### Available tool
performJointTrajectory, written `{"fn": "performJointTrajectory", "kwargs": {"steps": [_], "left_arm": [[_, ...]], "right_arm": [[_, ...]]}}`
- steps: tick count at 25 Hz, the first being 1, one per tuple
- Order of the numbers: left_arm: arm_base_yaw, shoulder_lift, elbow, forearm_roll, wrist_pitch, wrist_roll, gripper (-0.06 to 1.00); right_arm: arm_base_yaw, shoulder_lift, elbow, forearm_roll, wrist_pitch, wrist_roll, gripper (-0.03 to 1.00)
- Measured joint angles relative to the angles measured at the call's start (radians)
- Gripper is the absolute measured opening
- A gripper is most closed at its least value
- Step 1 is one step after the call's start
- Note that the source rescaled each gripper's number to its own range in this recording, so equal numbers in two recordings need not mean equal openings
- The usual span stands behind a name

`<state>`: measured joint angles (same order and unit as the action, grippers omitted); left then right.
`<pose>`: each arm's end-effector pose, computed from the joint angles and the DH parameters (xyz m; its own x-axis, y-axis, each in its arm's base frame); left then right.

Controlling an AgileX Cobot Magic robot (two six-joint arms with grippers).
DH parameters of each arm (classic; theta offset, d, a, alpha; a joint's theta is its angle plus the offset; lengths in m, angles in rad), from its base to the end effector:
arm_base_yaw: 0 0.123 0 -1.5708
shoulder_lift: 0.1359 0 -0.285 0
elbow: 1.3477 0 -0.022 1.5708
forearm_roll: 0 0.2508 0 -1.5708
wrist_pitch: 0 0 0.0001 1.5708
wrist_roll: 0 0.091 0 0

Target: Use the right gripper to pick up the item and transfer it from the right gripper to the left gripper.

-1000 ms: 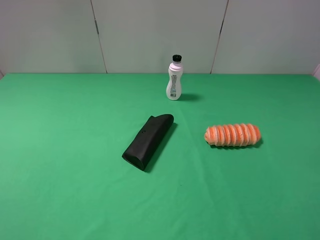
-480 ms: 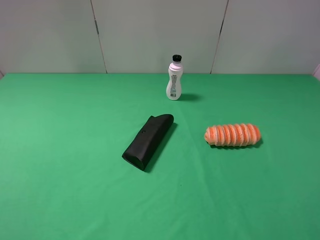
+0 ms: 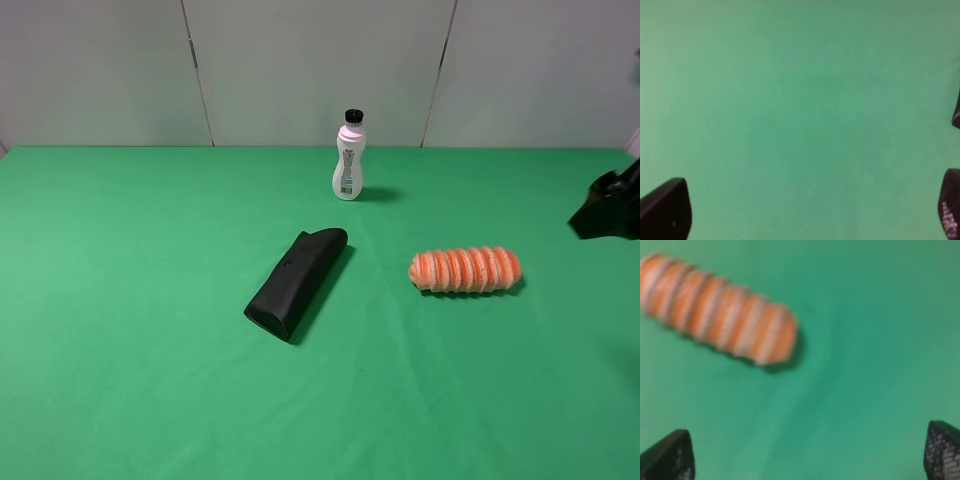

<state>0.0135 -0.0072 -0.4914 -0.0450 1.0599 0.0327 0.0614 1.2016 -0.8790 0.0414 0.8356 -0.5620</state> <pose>-0.0049 -0.0036 0.2750 -0.4559 0.0045 -0.8900 0.0263 0.9996 -0.0084 0.2261 0.0167 0.2833 -0.7151 -0.5539 -0.4265 -0.5114 0.8304 -0.2210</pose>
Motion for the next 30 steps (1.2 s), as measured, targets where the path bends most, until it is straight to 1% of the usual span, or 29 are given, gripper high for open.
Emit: {"fn": "performJointTrajectory", "kwargs": {"steps": [3, 5, 7, 9, 13, 15, 18, 25, 30], "left_arm": [[-0.001, 0.0, 0.0, 0.0, 0.0, 0.0, 0.98], [-0.001, 0.0, 0.0, 0.0, 0.0, 0.0, 0.98], [-0.001, 0.0, 0.0, 0.0, 0.0, 0.0, 0.98], [-0.001, 0.0, 0.0, 0.0, 0.0, 0.0, 0.98], [-0.001, 0.0, 0.0, 0.0, 0.0, 0.0, 0.98], [-0.001, 0.0, 0.0, 0.0, 0.0, 0.0, 0.98], [-0.001, 0.0, 0.0, 0.0, 0.0, 0.0, 0.98], [-0.001, 0.0, 0.0, 0.0, 0.0, 0.0, 0.98], [-0.001, 0.0, 0.0, 0.0, 0.0, 0.0, 0.98]], "right_arm": [[0.0, 0.134, -0.02, 0.086, -0.003, -0.232, 1.0], [0.0, 0.199, -0.02, 0.112, -0.007, -0.38, 1.0], [0.0, 0.255, -0.02, 0.119, -0.017, -0.499, 1.0], [0.0, 0.306, -0.02, 0.124, -0.036, -0.61, 1.0], [0.0, 0.375, -0.023, 0.136, -0.109, -0.756, 1.0], [0.0, 0.399, -0.037, 0.138, -0.131, -0.788, 1.0], [0.0, 0.442, -0.083, 0.141, -0.132, -0.802, 1.0], [0.041, 0.569, -0.189, 0.153, -0.074, -0.805, 1.0], [0.046, 0.625, -0.213, 0.151, -0.075, -0.805, 1.0]]}}
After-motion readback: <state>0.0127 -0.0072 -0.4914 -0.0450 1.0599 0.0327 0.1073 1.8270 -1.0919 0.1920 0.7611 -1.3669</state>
